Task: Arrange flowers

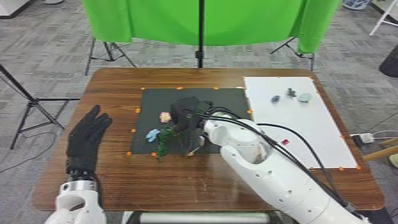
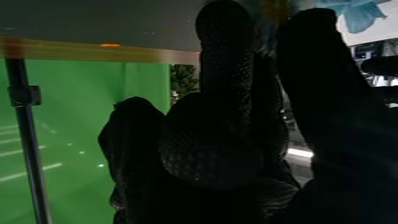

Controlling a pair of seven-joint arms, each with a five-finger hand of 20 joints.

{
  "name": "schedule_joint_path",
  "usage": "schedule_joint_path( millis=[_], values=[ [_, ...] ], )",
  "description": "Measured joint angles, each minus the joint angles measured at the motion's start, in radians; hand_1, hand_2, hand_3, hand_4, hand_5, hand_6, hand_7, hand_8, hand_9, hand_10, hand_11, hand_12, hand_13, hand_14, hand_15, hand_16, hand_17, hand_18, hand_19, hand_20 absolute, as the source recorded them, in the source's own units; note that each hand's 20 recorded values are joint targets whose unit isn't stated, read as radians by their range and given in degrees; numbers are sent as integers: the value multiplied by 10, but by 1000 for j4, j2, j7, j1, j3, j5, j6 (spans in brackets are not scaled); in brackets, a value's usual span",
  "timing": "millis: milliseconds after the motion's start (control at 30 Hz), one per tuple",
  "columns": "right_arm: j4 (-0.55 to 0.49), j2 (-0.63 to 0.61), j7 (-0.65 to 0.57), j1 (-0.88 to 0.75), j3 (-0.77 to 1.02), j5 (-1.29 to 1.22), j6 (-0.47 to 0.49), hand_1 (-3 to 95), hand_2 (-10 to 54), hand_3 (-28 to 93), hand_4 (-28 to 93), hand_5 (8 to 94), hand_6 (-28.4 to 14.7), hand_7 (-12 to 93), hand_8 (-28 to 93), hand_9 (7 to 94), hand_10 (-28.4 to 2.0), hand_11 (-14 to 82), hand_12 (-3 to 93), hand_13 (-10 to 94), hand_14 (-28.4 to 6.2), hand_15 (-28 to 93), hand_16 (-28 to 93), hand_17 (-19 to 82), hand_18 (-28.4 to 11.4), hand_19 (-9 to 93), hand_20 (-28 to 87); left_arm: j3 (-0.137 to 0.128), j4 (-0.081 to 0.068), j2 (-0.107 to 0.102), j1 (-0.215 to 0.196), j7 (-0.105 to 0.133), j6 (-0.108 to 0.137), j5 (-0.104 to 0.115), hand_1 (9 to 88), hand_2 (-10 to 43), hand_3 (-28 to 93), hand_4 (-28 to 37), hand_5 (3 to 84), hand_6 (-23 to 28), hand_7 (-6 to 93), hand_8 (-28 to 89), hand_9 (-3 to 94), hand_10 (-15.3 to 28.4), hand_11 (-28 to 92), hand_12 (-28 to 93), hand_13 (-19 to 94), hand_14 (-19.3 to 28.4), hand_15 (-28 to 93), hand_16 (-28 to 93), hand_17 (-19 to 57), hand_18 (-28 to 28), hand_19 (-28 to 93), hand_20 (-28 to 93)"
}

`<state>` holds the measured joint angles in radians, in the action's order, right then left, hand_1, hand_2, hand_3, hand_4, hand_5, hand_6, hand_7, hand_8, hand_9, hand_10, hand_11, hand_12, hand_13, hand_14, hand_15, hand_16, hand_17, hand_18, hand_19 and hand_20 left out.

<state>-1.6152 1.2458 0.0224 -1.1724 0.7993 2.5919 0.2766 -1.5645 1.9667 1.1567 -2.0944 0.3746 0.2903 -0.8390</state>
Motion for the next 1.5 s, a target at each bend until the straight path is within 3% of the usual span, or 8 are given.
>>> schedule_joint_path(
  millis=[133, 300, 533, 933, 1067, 1200, 1267, 1500],
  values=[
    [-3, -1, 1, -1, 1, 0, 8, 475, -95, 565, -136, 692, 38, 183, 25, 850, -96, 275, 272, 927, 1, 612, 341, 653, -105, 932, 608, -1, 0, 0, -1, 1, -2, -1, 227, -13, 681, -227, 404, 35, 94, -46, 402, 122, 146, 136, 360, 145, 107, 41, 93, 103, 23, 214],
    [-13, -7, 2, -1, 1, 7, 19, 433, -95, 628, -164, 660, 40, 186, -101, 836, -100, 284, 253, 923, 1, 612, 342, 650, -104, 932, 606, -3, 0, 0, -3, 7, -9, -2, 228, -32, 689, -220, 401, 33, 94, -46, 401, 120, 144, 136, 359, 144, 107, 42, 91, 104, 22, 213],
    [-26, -20, 2, 2, 1, 17, 47, 422, -95, 621, -177, 640, 37, 180, -102, 827, -102, 283, 251, 919, 0, 613, 342, 646, -105, 932, 603, -7, -1, 2, -4, 15, -29, -7, 230, -37, 689, -217, 400, 31, 94, -46, 399, 120, 139, 138, 358, 144, 107, 43, 88, 105, 21, 212],
    [-118, -49, -56, -7, 78, -141, 57, 361, -95, 621, -158, 652, 26, 171, -95, 815, -114, 274, 250, 893, -15, 601, 340, 615, -117, 932, 585, -8, -1, 4, -4, 14, -29, -10, 231, -37, 688, -218, 401, 31, 93, -45, 400, 119, 139, 140, 360, 145, 107, 43, 88, 105, 22, 211],
    [-205, -77, -162, -25, 182, -272, -40, 332, -95, 619, -134, 664, 16, 165, -90, 819, -127, 265, 249, 890, -22, 601, 339, 613, -119, 932, 580, -9, -1, 4, -4, 14, -29, -10, 231, -37, 687, -218, 402, 32, 93, -46, 401, 120, 140, 140, 359, 145, 107, 43, 88, 105, 22, 211],
    [-206, -125, -281, -7, 287, -262, -158, 315, -95, 611, -119, 663, 11, 153, -84, 816, -133, 256, 249, 888, -27, 601, 337, 613, -123, 932, 580, -14, 0, 3, -10, 13, -28, -10, 231, -36, 686, -218, 402, 31, 95, -45, 401, 119, 140, 140, 360, 144, 107, 43, 88, 105, 22, 210],
    [-172, -151, -311, 18, 336, -209, -129, 315, -95, 609, -117, 661, 12, 148, -84, 815, -135, 247, 246, 888, -27, 601, 335, 614, -123, 932, 579, -16, 1, 3, -14, 13, -28, -10, 231, -36, 686, -218, 403, 31, 96, -46, 401, 120, 140, 140, 359, 144, 106, 43, 88, 105, 22, 211],
    [27, -155, -299, 97, 444, -18, 224, 332, -95, 600, -118, 632, 19, 140, -84, 812, -131, 235, 243, 892, -27, 601, 332, 615, -123, 932, 578, -16, 2, 2, -16, 14, -29, -12, 232, -35, 686, -218, 403, 32, 94, -46, 401, 120, 141, 140, 360, 144, 107, 42, 88, 105, 22, 211]
  ],
)
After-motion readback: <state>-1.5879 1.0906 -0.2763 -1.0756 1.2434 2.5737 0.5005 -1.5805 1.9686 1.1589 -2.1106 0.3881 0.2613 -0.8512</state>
